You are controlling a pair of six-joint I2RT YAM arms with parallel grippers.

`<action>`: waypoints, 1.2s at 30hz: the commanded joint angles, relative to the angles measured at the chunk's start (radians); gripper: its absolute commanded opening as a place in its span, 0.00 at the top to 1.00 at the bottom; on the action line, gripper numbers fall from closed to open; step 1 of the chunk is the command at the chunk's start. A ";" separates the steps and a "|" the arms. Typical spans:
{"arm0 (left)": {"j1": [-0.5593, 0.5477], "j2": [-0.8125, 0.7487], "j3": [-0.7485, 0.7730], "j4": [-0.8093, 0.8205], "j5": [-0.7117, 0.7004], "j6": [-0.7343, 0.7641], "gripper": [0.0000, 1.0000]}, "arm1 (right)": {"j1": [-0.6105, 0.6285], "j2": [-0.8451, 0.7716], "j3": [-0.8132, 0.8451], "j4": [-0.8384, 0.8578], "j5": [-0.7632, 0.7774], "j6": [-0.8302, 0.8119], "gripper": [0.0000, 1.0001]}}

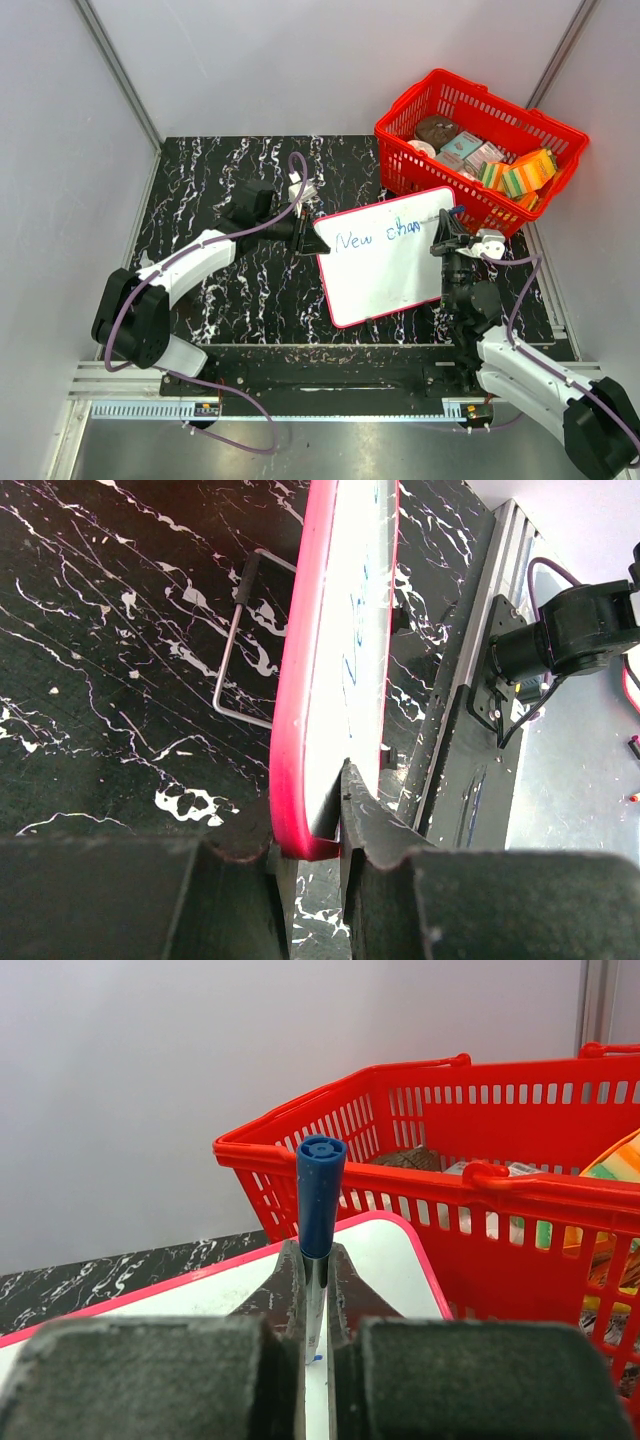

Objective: Write a sentence on the whiteboard

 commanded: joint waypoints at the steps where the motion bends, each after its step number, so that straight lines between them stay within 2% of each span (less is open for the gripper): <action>1: -0.026 0.049 -0.041 -0.122 -0.226 0.241 1.00 | -0.004 -0.018 0.024 -0.035 -0.012 0.033 1.00; 18: -0.026 0.048 -0.039 -0.127 -0.227 0.241 1.00 | -0.003 -0.078 -0.011 -0.141 0.040 0.068 1.00; 36: -0.029 0.048 -0.042 -0.127 -0.236 0.242 1.00 | -0.004 -0.064 0.005 -0.109 0.095 0.038 1.00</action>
